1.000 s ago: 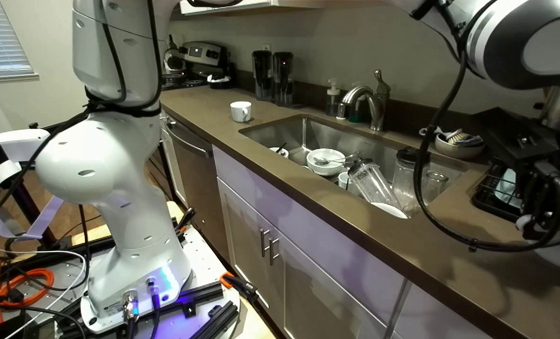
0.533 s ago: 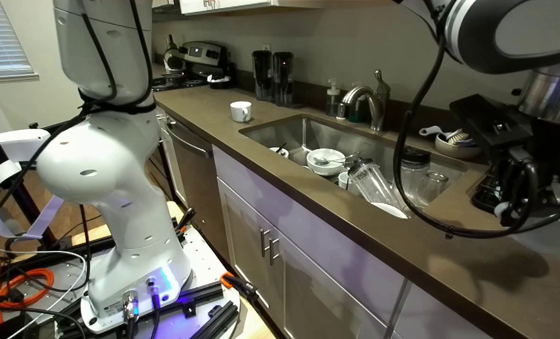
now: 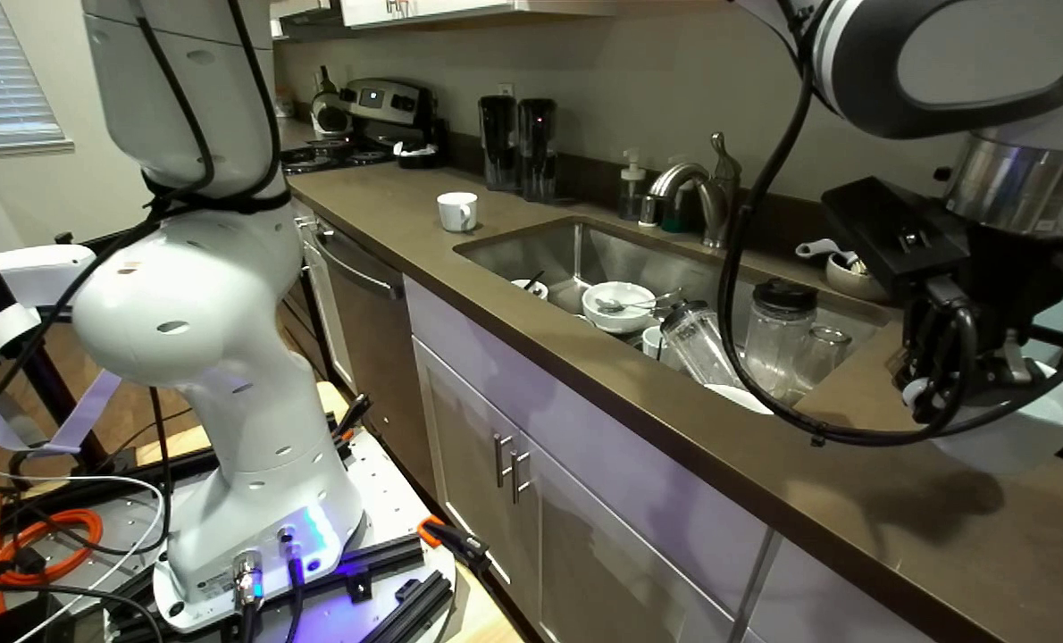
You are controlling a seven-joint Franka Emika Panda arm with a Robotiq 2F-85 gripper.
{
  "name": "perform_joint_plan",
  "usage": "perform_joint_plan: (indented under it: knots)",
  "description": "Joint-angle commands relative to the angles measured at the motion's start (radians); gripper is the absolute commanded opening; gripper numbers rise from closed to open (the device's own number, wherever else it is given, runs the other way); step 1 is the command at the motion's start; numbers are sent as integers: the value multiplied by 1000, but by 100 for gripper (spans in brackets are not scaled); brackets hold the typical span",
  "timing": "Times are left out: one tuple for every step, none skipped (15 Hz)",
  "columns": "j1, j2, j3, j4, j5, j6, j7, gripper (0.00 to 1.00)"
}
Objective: Pour the water out of the cup on the right into the sink then place it to the left of the sink
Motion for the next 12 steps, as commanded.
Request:
perform_joint_plan:
  knots:
    - [18,4,-19,6,5,-5,-3,16]
    - [18,4,-20,6,5,-5,-3,16]
    - [18,4,-20,6,5,-5,-4,16]
    - [18,4,-20,6,5,-5,-4,16]
    - [18,4,-20,6,5,-5,-4,5]
    - [21,-5,-17,-9,-1,-6,-13,5]
    - [25,-9,-15,-23,-9,-2,-21,5]
    - [29,-14,-13,-35,-11,-3,-29,5]
    - [35,-19,-12,-49,-13,-2,-37,5]
    - [41,-23,-12,-60,-16,-3,-42,5]
    - [48,-28,-10,-72,-19,-3,-51,5]
    - [53,-36,-10,-85,-20,0,-65,5]
